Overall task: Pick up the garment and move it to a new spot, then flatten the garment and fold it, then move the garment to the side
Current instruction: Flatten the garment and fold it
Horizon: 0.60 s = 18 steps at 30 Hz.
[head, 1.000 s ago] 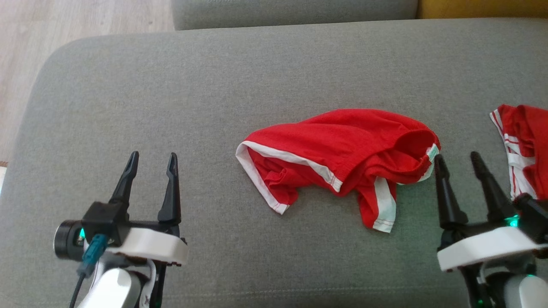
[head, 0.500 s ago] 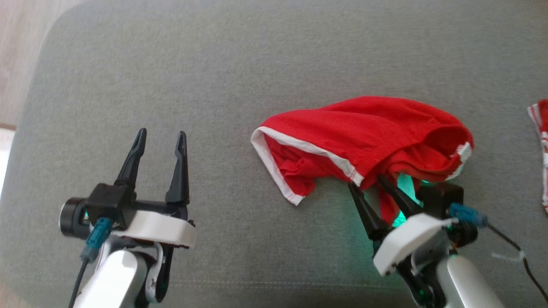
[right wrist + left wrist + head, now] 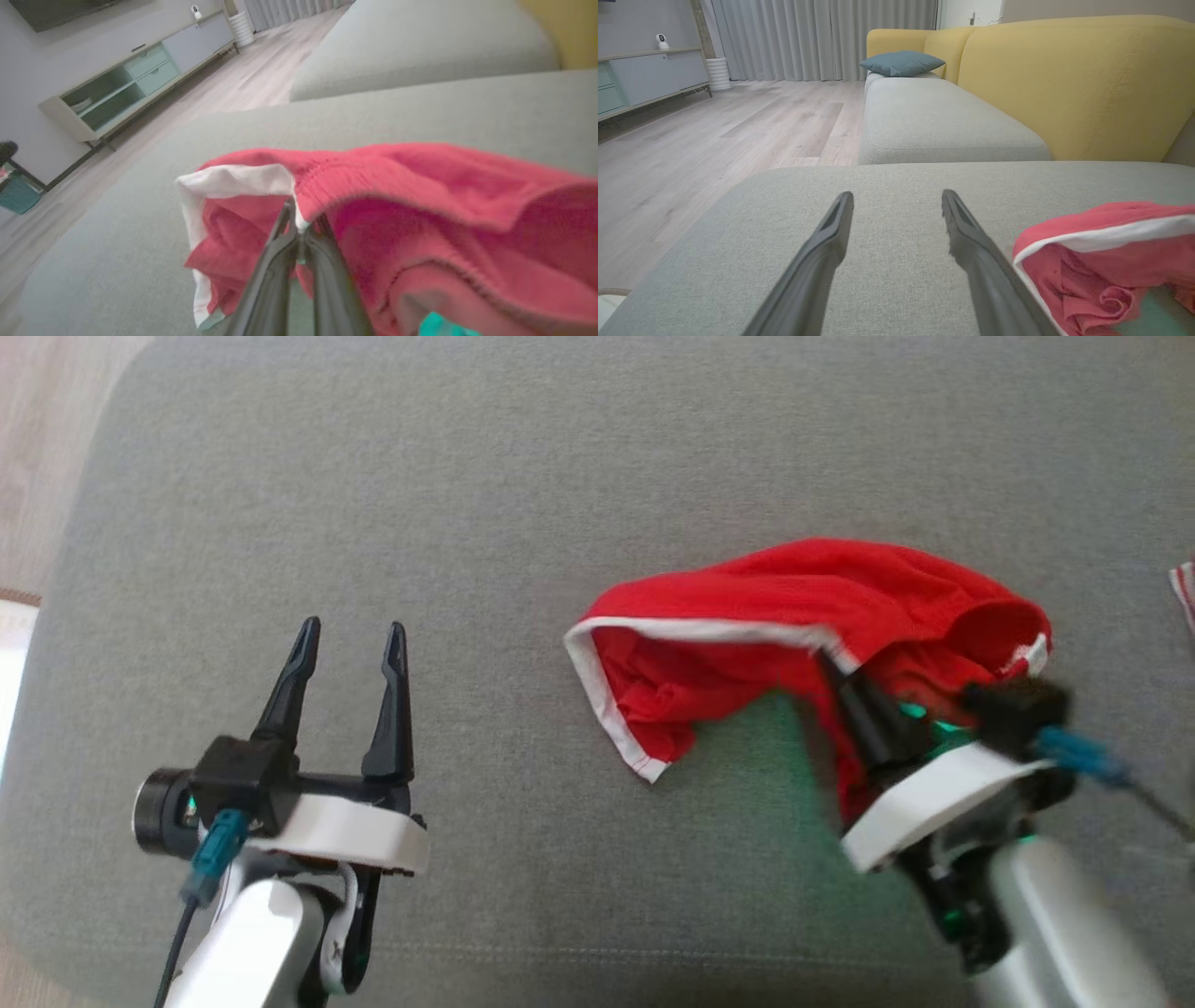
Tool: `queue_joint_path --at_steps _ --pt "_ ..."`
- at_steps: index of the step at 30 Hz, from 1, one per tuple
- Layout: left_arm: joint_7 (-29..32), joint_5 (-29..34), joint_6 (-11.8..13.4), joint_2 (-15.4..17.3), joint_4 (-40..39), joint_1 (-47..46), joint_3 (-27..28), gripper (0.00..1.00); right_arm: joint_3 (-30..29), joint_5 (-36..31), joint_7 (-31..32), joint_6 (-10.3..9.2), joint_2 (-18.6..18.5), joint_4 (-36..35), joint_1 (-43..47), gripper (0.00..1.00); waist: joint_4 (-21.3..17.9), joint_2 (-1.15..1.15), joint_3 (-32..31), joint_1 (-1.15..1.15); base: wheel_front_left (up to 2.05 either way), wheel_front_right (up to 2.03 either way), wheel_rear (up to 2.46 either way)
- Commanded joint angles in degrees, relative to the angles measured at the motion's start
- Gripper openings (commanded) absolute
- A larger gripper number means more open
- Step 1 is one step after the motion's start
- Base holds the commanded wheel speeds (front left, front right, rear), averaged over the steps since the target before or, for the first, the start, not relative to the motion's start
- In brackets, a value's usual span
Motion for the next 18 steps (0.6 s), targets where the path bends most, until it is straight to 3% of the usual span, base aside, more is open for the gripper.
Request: queue_joint_path --at_steps 1,9,13,18 --pt "-0.7 0.4 -0.1 0.7 -1.4 -2.3 2.3 1.0 -0.9 0.4 0.8 0.37 -1.3 -5.0 -0.8 0.0 -0.8 0.0 -0.5 0.0 0.0 0.0 0.0" --pt "-0.8 0.5 -0.4 0.6 -1.4 -2.8 2.0 1.0 -9.1 1.1 7.1 0.37 -4.3 -10.4 -1.5 0.0 -2.1 0.0 -0.3 0.0 0.0 0.0 0.0" --pt "-0.9 0.6 -0.6 0.6 -1.5 -3.3 1.8 1.0 -14.6 1.9 11.0 0.37 -5.6 -8.4 -2.1 0.0 -1.7 0.0 0.7 0.0 0.0 0.0 0.0" --pt "-1.0 0.7 -0.8 0.2 -1.4 -4.2 1.9 1.0 -15.9 3.1 11.7 0.37 -5.5 -3.8 -3.4 0.0 -1.0 0.0 2.9 0.0 0.0 0.0 0.0"
